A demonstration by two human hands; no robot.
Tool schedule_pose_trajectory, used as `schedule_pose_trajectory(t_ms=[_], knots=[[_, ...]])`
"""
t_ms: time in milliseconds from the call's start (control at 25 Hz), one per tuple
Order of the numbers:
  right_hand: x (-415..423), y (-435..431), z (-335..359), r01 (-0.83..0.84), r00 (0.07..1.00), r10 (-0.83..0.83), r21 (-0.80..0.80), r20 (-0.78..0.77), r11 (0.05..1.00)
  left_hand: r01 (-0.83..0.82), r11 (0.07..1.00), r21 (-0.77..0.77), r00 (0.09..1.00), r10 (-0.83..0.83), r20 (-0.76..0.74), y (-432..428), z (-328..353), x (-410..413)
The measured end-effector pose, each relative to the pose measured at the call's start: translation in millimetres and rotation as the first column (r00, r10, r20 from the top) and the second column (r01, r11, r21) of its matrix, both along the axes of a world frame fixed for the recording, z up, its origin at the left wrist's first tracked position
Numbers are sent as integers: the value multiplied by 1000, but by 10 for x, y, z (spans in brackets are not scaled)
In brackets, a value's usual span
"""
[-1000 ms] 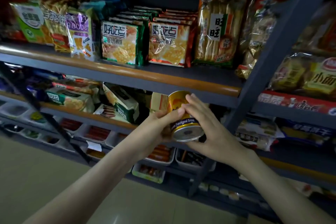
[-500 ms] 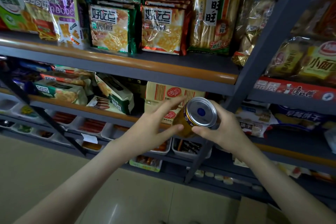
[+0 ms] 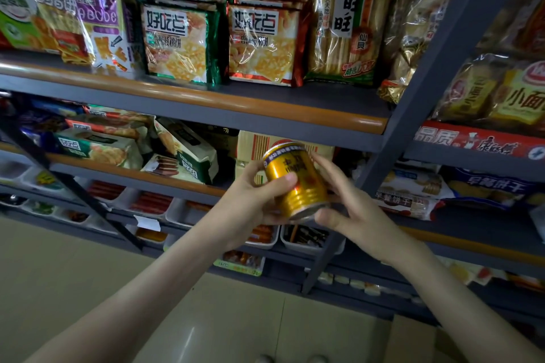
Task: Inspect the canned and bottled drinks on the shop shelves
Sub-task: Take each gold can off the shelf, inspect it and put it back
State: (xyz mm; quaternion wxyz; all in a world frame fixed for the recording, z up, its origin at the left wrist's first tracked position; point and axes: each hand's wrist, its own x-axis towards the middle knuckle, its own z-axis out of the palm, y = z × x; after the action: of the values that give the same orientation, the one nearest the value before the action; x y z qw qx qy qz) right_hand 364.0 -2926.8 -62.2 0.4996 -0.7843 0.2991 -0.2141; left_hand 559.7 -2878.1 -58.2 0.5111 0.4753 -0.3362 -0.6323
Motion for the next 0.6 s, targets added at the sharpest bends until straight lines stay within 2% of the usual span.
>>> schedule_pose_trajectory(t_ms=[120,200,240,320,400,520,600], knots=[[86,49,-24,11,992,-46,-295,-113,955,-17,994,111,996,27,-83,-17,10,-10],[168,60,-79,68,992,-110,-443,-69,894,19,993,118,997,-10,-77,-21,9,-25],[190,67,-93,106,991,-132,-458,-26,883,39,994,106,999,-36,-38,-25,17,-19],[184,85,-51,179,983,-178,-406,41,896,89,993,74,992,-95,87,-34,57,30],[133,76,46,271,962,-246,-320,114,908,161,986,46,942,-167,291,-23,102,86],[58,-2,159,346,929,-319,-134,188,928,242,969,-56,755,-152,638,-32,75,171],[44,-35,195,332,928,-316,-53,197,942,287,942,-172,688,-78,722,-40,92,190]])
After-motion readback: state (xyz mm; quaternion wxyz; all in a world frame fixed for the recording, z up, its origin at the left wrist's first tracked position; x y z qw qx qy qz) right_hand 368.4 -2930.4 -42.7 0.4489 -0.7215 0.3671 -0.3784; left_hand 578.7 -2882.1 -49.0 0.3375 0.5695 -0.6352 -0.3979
